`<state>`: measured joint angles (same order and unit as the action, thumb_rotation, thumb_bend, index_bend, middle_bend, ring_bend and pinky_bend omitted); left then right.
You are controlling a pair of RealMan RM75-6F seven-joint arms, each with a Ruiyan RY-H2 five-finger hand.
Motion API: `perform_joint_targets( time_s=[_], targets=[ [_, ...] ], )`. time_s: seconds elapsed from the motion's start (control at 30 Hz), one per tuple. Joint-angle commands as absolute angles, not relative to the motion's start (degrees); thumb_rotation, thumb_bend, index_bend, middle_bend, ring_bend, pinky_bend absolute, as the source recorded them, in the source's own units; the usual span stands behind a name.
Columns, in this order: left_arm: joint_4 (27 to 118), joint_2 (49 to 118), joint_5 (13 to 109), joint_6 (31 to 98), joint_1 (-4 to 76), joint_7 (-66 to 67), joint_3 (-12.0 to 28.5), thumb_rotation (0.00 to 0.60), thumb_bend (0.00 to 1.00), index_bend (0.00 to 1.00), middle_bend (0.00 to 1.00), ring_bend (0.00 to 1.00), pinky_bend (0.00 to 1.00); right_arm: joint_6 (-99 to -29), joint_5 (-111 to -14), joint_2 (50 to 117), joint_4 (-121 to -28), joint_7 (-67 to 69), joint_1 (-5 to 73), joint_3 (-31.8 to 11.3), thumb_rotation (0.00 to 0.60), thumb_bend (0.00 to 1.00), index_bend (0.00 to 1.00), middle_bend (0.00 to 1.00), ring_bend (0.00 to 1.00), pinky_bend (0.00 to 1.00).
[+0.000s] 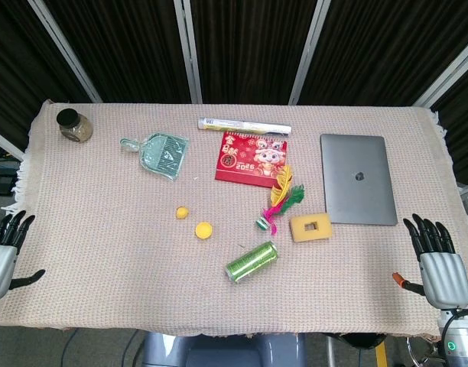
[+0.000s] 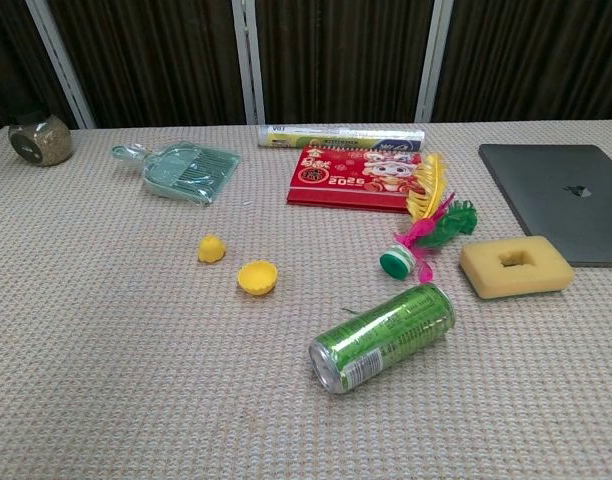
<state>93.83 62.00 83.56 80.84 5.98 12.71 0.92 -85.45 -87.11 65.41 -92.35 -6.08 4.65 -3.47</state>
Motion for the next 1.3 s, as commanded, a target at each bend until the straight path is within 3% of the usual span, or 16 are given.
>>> perform_joint_targets(
  time_s=[0.03, 0.9, 1.07, 1.2, 1.3],
  targets=[
    [94.0, 61.9, 83.8, 80.6, 6.2, 13.3, 0.8, 0.543, 0.0, 0.0, 0.0, 0.0, 0.0, -85.5, -87.1, 65.4, -92.3, -6.0, 4.6, -3.5, 0.6, 0.0, 0.0, 0.0, 0.0, 0.0],
    [95.3, 62.5, 84.2, 78.8, 8.0, 14.7, 0.9, 0.545, 0.04, 0.0, 0.0, 0.0, 0.0, -85.4, -88.1, 64.4, -92.6, -4.2, 4.0, -2.2, 0.6, 0.0, 0.0, 0.0, 0.0, 0.0],
    [96.4, 63.0, 84.7, 78.5, 9.0, 14.5, 1.6, 0.545, 0.15, 0.01, 0.0, 0.0, 0.01, -85.4, -87.5, 63.8, -93.0, -3.2, 3.7, -2.3, 0.6, 0.0, 0.0, 0.0, 0.0, 0.0],
    [98.0, 63.3, 82.5, 74.6, 12.3, 13.9, 3.9, 0.544, 0.21, 0.17, 0.0, 0.0, 0.08, -85.3, -87.6, 63.8, -93.1, -3.2, 3.8, -2.3, 0.6, 0.0, 0.01, 0.0, 0.0, 0.0],
    [100.0, 63.8, 77.8, 69.2, 16.0, 14.9, 6.5, 0.546, 0.23, 0.24, 0.0, 0.0, 0.1, -85.2, -87.7, 63.9, -93.2, -3.4, 3.9, -2.3, 0.6, 0.0, 0.01, 0.0, 0.0, 0.0]
  ],
)
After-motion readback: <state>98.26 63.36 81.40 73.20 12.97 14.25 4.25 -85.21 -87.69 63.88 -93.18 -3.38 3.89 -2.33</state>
